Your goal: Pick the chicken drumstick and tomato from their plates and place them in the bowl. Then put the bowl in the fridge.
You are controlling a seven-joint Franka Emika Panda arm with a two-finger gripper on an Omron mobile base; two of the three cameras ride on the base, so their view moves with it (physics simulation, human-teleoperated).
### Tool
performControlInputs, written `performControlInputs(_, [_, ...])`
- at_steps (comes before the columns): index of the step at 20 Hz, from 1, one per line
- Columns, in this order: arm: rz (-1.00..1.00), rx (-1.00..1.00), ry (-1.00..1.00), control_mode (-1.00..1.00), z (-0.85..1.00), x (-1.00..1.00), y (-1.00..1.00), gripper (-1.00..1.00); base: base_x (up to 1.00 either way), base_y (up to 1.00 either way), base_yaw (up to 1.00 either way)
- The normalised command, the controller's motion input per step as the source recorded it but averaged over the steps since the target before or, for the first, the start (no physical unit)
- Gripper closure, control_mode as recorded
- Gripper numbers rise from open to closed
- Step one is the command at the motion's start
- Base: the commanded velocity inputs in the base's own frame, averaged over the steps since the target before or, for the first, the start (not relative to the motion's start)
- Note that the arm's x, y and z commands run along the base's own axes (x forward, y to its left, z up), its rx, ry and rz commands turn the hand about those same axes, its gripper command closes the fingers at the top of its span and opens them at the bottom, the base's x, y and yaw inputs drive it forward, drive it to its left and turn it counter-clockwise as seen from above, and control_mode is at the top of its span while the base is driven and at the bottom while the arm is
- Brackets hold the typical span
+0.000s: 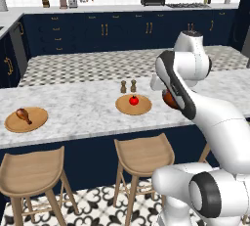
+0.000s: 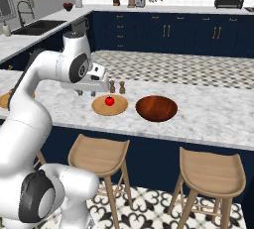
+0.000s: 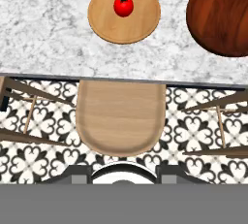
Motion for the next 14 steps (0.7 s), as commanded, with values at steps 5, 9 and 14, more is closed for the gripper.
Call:
performControlInputs(5, [-0.01, -0.02, 0.02, -1.00, -0.36, 0.03, 0.16, -1.00, 0.00, 0.00, 0.00])
performControlInputs(9, [0.00, -0.01, -0.04, -1.00, -0.54, 0.67, 0.35, -1.00, 0.00, 0.00, 0.00])
performControlInputs(14, [0.00, 0.00, 0.00, -1.00, -0.31, 1.00, 0.00, -1.00, 0.00, 0.00, 0.00])
